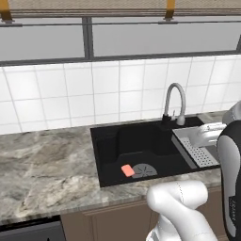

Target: Pick up the sponge and bar soap from the sink, and place them back in the cabinet, and close the cabinet door.

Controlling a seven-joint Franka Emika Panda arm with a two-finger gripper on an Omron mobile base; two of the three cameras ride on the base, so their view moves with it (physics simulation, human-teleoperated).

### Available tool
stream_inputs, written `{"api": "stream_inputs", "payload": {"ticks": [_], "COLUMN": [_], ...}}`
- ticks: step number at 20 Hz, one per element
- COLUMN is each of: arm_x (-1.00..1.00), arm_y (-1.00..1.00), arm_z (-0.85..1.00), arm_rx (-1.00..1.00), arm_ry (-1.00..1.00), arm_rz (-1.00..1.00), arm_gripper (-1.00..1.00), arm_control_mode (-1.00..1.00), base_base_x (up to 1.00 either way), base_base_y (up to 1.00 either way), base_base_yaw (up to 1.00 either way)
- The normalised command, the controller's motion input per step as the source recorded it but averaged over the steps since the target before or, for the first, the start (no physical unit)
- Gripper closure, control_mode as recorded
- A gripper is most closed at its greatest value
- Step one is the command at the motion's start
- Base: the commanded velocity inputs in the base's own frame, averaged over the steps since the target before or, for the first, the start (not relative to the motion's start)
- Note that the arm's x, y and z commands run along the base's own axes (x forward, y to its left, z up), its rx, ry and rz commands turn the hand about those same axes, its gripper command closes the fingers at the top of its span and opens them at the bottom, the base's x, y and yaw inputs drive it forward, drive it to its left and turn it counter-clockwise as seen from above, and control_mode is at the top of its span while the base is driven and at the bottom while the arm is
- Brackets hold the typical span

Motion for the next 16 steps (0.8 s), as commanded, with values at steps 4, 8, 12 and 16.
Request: {"api": "stream_inputs", "payload": {"ticks": [4, 8, 12, 16], "arm_x": [0.42, 0.51, 0.42, 0.25], "arm_y": [0.00, 0.00, 0.00, 0.02], "arm_z": [-0.12, -0.15, -0.21, -0.22], "arm_rx": [0.00, 0.00, 0.00, 0.00], "arm_ry": [0.00, 0.00, 0.00, 0.04], "arm_rz": [0.00, 0.00, 0.00, 0.00], "arm_gripper": [-1.00, -1.00, -1.00, -1.00], "arm_control_mode": [-1.00, -1.00, -1.00, -1.00], "base_base_x": [0.00, 0.00, 0.00, 0.00], "base_base_y": [0.00, 0.00, 0.00, 0.00], "base_base_yaw": [0.00, 0.00, 0.00, 0.00]}}
